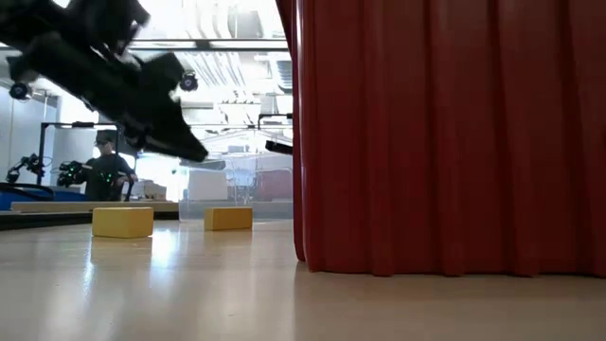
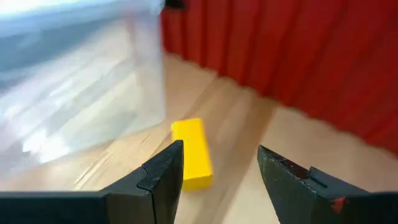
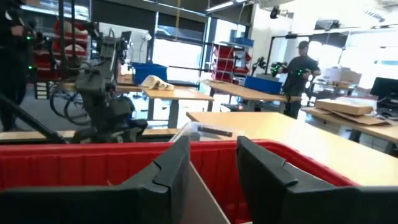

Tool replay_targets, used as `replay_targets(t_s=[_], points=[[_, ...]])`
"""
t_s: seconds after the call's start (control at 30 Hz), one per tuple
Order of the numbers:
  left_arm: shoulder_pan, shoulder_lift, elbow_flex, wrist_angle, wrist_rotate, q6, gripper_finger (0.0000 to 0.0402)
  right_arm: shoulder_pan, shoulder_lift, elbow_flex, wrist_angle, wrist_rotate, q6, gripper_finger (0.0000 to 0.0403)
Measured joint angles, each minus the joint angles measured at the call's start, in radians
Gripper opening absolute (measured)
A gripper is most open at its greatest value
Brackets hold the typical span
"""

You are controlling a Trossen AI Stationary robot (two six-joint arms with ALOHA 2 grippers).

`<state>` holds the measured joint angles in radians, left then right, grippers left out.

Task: Sort blocks
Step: Put the top yellow block into the bottom right of the red bin

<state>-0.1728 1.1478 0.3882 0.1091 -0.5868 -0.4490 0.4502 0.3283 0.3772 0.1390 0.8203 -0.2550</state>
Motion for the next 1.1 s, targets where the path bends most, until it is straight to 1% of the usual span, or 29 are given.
replay_targets(t_s=[0.1, 0.3, 0.47, 0.57, 0.7, 0.97, 1.1], points=[[0.051, 0.061, 0.0, 0.033, 0.008, -0.015, 0.0194, -0.017, 0.0, 0.004, 0.003, 0.001, -0.006, 0.0156], [0.146, 0.189, 0.007, 0.128, 0.129, -0.007, 0.0236, -0.044, 0.001, 0.003, 0.001, 0.001, 0.005, 0.0229], [0.191, 0.269, 0.014, 0.152, 0.153, -0.01, 0.0271, -0.064, 0.001, 0.002, 0.002, 0.002, 0.005, 0.0267], [0.205, 0.304, 0.025, 0.153, 0.161, -0.016, 0.0282, -0.085, 0.003, 0.005, 0.004, 0.012, 0.002, 0.0275], [0.214, 0.349, 0.048, 0.174, 0.189, -0.013, 0.0282, -0.113, 0.008, 0.005, 0.007, 0.012, -0.003, 0.0276], [0.217, 0.461, 0.092, 0.186, 0.199, -0.009, 0.0275, -0.128, 0.024, 0.006, 0.006, 0.012, 0.022, 0.026], [0.217, 0.512, 0.12, 0.204, 0.184, -0.01, 0.0273, -0.128, 0.029, 0.006, 0.002, 0.012, 0.027, 0.0253]])
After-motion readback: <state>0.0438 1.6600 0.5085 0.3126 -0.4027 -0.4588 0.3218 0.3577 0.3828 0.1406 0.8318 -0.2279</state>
